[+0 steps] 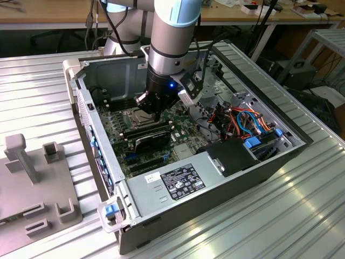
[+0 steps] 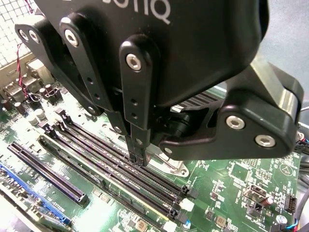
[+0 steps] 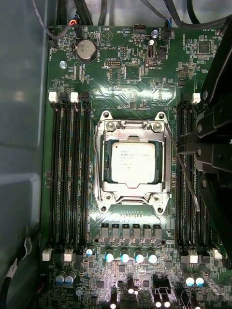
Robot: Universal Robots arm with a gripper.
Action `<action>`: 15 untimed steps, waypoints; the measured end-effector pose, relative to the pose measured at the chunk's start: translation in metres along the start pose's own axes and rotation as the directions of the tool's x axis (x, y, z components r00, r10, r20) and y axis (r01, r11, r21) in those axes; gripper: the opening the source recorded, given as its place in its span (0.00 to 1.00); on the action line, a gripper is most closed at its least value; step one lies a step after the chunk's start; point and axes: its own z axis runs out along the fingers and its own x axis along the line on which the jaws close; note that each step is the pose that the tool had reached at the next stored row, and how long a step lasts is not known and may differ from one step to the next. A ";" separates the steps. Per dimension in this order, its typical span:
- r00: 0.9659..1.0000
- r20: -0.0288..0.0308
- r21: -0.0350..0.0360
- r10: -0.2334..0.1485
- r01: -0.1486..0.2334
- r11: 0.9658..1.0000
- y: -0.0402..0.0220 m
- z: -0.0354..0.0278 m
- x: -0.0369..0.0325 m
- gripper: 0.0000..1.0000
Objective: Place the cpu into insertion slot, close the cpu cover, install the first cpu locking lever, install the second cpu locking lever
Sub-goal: 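Install the second cpu locking lever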
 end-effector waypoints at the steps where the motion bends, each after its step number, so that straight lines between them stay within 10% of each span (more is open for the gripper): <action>1: 1.000 0.000 0.000 0.000 0.000 1.000 0.0000 0.0000 0.0000 0.11; 15: 1.000 0.000 0.000 0.000 0.000 1.000 0.0002 0.0020 0.0109 0.11</action>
